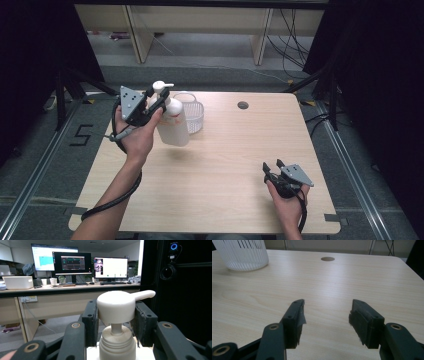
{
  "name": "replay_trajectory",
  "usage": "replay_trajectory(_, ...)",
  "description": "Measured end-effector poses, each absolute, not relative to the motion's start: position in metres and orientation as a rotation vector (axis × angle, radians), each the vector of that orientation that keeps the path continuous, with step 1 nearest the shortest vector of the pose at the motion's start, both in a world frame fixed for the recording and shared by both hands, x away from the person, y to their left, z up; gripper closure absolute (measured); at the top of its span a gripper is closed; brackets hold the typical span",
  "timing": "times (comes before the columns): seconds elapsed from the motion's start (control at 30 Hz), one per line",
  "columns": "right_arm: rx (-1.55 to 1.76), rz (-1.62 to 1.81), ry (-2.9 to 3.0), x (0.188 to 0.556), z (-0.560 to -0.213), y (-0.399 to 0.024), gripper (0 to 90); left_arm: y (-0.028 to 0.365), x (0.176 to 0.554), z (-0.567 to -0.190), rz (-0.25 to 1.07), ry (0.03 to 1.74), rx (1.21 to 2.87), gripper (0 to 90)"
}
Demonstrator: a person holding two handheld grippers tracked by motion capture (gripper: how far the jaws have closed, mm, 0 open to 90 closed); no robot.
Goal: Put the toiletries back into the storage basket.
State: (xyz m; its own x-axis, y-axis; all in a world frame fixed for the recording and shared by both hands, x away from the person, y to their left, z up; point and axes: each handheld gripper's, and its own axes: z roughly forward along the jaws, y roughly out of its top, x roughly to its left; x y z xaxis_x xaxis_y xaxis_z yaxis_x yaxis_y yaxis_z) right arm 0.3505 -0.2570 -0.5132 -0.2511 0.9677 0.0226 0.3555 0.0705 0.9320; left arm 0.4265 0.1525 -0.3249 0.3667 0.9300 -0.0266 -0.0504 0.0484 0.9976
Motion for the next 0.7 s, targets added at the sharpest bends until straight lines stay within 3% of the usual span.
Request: replay_trajectory(0.7, 1.34, 1.187, 1.69, 0.35, -0.513, -0.257, 45.1, 0.152, 0.436, -0.313, 0.945, 0.904, 1.284, 59.0)
